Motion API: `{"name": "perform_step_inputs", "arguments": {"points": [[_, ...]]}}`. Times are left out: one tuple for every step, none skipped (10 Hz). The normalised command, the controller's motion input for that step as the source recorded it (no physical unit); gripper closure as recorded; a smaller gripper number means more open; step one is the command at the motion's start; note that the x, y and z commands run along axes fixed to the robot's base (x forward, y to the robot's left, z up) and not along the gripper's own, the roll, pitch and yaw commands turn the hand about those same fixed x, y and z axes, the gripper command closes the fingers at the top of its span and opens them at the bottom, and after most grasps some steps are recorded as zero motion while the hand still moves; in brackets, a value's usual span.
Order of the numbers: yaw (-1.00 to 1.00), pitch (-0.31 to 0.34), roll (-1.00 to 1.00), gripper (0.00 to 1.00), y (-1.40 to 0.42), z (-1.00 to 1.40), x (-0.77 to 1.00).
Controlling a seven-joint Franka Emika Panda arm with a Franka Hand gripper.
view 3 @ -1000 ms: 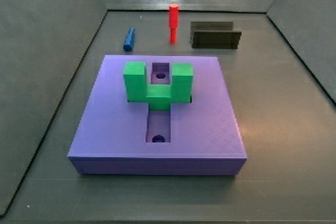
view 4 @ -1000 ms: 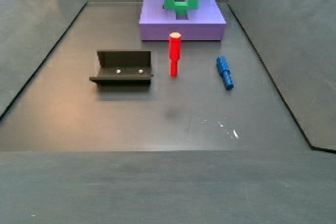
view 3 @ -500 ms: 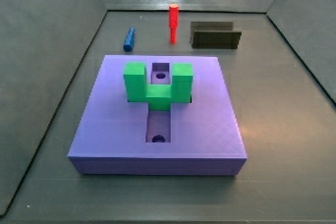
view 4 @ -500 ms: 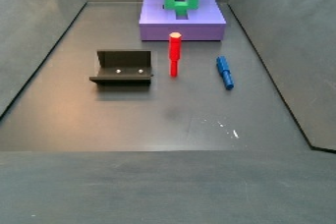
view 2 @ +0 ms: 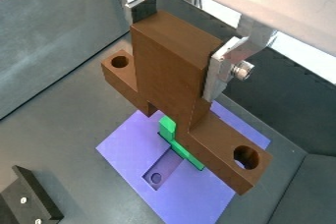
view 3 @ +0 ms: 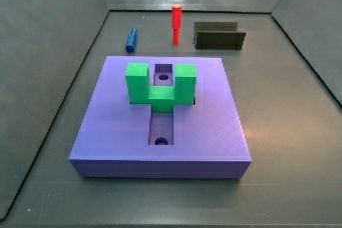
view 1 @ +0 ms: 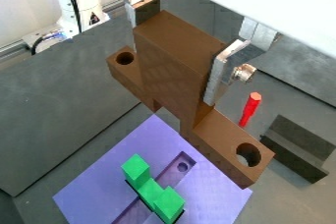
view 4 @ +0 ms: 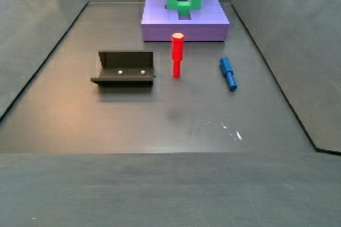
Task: Pick up the brown object. Move up. Place the brown object on the fixture. Regrasp the brown object. Move to above the board. Insert the brown object.
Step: Insert the brown object.
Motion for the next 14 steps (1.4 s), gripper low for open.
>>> {"name": "perform_step_inputs", "arguments": {"points": [[-0.46, -0.024, -0.12, 1.0, -0.01, -0.23, 0.09], [-0.85, -0.053, -0.22, 1.0, 0.0, -0.3, 0.03], [-0.85, -0.166, -0.23, 1.0, 0.0, -0.25, 0.0], [-0.86, -0.141, -0.2, 1.0, -0.03, -0.27, 0.0], [-0.85, -0.06, -0.2, 1.0, -0.02, -0.32, 0.0], [-0.82, -0.021, -0.22, 1.0, -0.02, -0.27, 0.0], [-0.82, -0.083, -0.23, 1.0, -0.07, -0.16, 0.0], [-0.76, -0.091, -0.3, 1.0, -0.07, -0.03, 0.0], [-0.71, -0.086, -0.34, 1.0, -0.06, 0.0, 0.0], [-0.68, -0.063, -0.36, 1.0, -0.04, 0.0, 0.0], [-0.67, -0.049, -0.37, 1.0, -0.04, 0.0, 0.01], [-0.72, -0.073, -0.32, 1.0, -0.05, 0.0, 0.0], [-0.82, -0.123, -0.21, 1.0, -0.05, -0.25, 0.0], [-0.82, -0.129, -0.04, 1.0, -0.16, -0.46, 0.05]]}}
